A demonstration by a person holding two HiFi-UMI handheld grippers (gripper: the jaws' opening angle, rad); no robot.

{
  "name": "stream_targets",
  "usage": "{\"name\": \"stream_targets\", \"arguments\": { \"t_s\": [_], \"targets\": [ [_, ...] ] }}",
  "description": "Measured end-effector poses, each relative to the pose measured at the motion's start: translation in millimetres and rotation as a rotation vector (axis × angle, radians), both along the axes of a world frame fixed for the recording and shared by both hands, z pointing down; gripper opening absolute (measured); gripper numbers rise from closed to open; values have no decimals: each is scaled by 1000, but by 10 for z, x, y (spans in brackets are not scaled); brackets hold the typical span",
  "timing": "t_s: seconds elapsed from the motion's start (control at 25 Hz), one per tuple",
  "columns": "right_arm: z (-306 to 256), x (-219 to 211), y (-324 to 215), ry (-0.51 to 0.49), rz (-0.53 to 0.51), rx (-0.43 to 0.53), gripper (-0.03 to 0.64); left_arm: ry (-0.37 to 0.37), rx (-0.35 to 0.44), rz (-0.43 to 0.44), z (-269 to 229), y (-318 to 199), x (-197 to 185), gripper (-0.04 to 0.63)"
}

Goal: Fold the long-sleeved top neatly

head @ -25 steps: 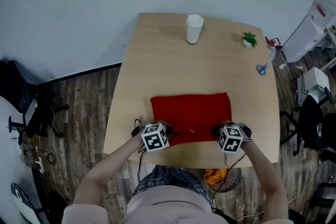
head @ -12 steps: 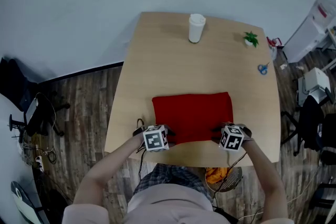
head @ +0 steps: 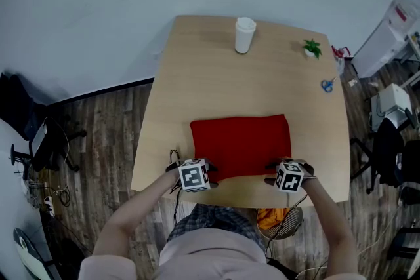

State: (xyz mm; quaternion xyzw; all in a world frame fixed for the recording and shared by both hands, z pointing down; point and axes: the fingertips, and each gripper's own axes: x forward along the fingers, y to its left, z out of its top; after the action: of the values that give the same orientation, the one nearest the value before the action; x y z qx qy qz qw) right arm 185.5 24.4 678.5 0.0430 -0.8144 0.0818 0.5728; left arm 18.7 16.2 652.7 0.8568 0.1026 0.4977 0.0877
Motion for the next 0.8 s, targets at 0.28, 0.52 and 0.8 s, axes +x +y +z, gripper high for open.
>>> {"name": "stream_targets", "arguments": {
  "t_s": [0.28, 0.52, 0.8],
  "targets": [
    [-502, -46, -196, -210, 210, 15, 207, 184, -63, -185, -467, -260, 49, 221],
    [-1336, 249, -869, -592, 687, 214, 125, 495, -20, -564, -1325, -1072, 30, 175],
    [-2190, 767, -1246, -823, 1048, 610, 40, 707, 239, -961, -2091, -1890, -272, 42]
  ]
}}
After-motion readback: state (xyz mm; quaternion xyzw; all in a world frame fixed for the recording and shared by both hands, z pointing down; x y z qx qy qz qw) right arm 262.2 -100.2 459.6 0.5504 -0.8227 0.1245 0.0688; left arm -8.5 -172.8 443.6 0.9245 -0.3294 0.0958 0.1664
